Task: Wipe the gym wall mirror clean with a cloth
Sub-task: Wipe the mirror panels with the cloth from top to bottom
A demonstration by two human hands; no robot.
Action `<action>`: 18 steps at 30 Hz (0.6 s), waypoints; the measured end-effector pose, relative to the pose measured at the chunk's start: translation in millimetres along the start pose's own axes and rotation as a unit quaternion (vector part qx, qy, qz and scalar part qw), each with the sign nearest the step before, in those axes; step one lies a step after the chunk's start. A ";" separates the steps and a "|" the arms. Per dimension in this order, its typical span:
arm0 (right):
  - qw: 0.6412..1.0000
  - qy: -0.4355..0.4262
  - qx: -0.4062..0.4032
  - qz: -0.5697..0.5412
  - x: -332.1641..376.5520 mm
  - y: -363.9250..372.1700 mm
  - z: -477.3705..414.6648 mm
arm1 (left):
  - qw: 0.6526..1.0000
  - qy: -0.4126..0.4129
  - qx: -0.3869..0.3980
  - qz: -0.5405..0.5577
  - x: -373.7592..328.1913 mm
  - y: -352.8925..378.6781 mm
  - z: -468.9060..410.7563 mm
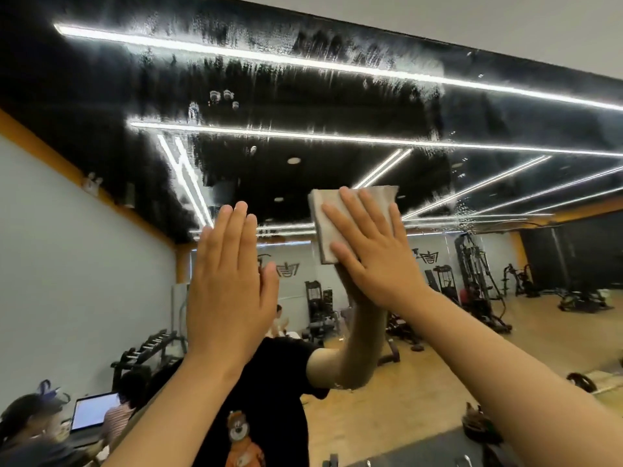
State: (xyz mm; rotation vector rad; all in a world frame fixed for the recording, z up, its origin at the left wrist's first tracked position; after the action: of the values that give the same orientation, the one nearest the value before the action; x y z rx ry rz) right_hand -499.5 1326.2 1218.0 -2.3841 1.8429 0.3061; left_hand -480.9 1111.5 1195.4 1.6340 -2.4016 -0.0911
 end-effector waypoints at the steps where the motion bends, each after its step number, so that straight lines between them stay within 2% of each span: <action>1: 1.000 0.013 0.006 0.001 -17.3 -3.1 3.2 | 1.000 0.003 0.003 -0.004 -0.8 0.4 0.5; 8: 0.992 0.117 0.043 0.009 -126.5 -29.8 20.8 | 1.000 0.003 -0.001 -0.004 -6.0 -2.2 1.1; 15: 0.994 0.108 0.015 0.013 -127.9 -30.7 43.0 | 0.999 -0.022 -0.022 -0.019 -11.5 -4.7 2.8; 18: 0.995 0.098 0.002 0.002 -118.0 -33.1 75.5 | 0.999 -0.008 -0.023 -0.042 -14.0 -5.5 2.9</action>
State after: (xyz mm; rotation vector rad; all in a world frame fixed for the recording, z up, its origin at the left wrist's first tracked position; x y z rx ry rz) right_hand -502.8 1461.9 1170.2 -2.4867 1.9253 0.0701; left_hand -471.6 1122.1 1189.3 1.7196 -2.3241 -0.1722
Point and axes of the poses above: each hand's wrist, its own z-axis away from the middle knuckle, its own y-axis out of the palm, x = y × z, the point moved 3 cm from there along -z, towards the middle knuckle, and after that the axes turned 14 degrees about -x, right-handed, at the moved point
